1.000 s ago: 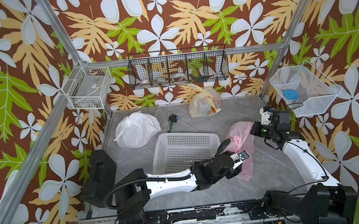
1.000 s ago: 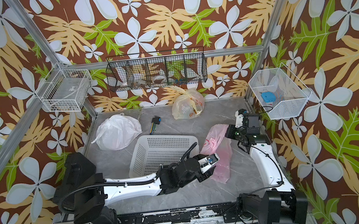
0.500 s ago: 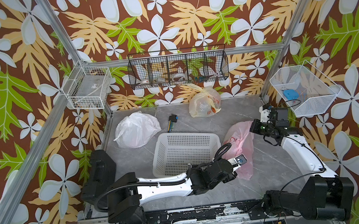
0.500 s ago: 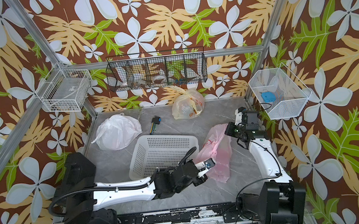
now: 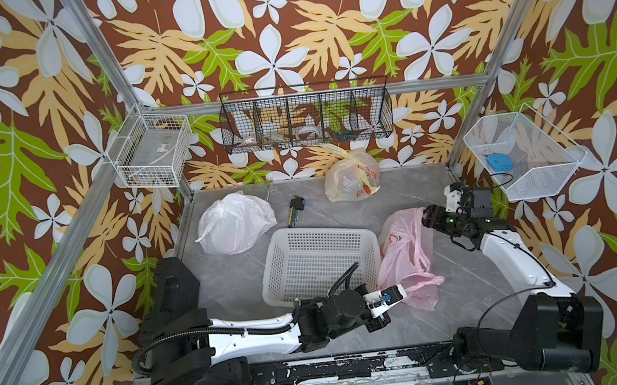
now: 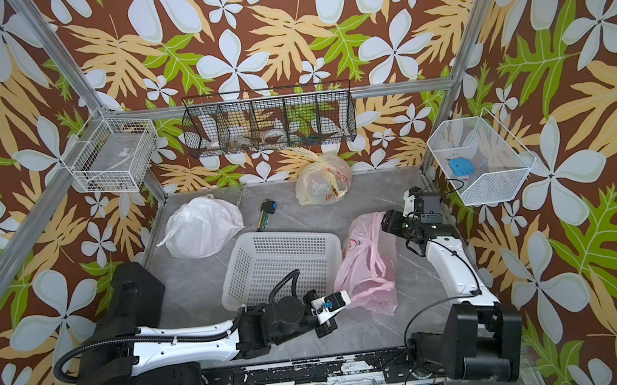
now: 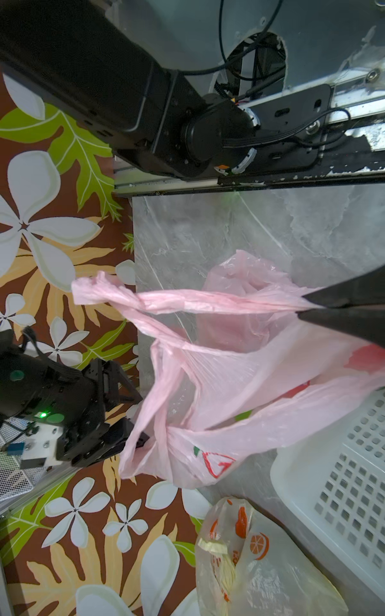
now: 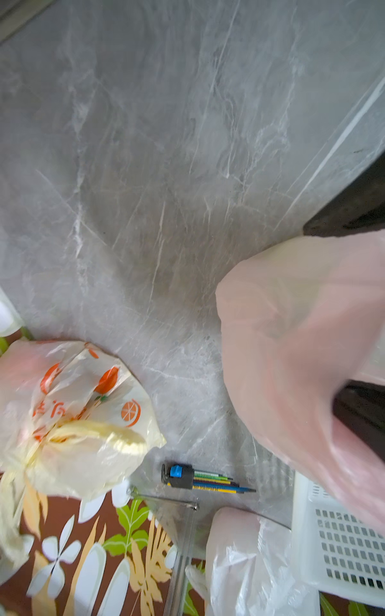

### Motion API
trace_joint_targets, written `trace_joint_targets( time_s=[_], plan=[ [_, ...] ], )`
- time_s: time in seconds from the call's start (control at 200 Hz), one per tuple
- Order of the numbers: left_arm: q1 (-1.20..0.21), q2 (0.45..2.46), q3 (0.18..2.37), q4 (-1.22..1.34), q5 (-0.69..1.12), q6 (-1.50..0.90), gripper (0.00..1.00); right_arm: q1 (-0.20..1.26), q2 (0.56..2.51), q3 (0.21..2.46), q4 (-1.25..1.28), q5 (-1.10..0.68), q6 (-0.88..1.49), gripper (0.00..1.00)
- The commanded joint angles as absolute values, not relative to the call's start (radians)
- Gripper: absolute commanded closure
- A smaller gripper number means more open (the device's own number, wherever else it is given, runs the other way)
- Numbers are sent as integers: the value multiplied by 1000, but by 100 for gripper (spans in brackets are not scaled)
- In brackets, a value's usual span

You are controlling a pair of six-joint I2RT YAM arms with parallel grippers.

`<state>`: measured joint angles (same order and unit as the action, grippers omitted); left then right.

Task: Untie the knot of a plastic bag & take out the apple
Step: Untie the plastic bag at the center of the board.

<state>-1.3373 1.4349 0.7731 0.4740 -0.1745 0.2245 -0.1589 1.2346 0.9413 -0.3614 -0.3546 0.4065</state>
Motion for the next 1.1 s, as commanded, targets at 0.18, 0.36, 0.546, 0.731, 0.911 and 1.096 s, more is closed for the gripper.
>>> trace_joint_targets(
  time_s=[0.18, 0.36, 0.546, 0.731, 0.911, 1.096],
  plan=[
    [-1336, 1533, 833, 607, -130, 249, 100, -157, 965, 813, -535, -437, 406, 27],
    [-1336, 1575, 861, 592, -83, 269, 100, -155, 859, 697, -546, -534, 449, 28],
    [-1337, 1591, 853, 551, -84, 287, 100, -146, 843, 679, -493, -610, 503, 38],
    [-1338, 1594, 834, 544, -84, 282, 100, -51, 894, 692, -462, -547, 524, 30],
    [-1338, 1606, 842, 527, -87, 280, 100, 6, 938, 713, -461, -527, 527, 69],
    [-1339, 1629, 867, 460, -111, 315, 100, 7, 929, 875, -544, -431, 478, 100]
  ],
)
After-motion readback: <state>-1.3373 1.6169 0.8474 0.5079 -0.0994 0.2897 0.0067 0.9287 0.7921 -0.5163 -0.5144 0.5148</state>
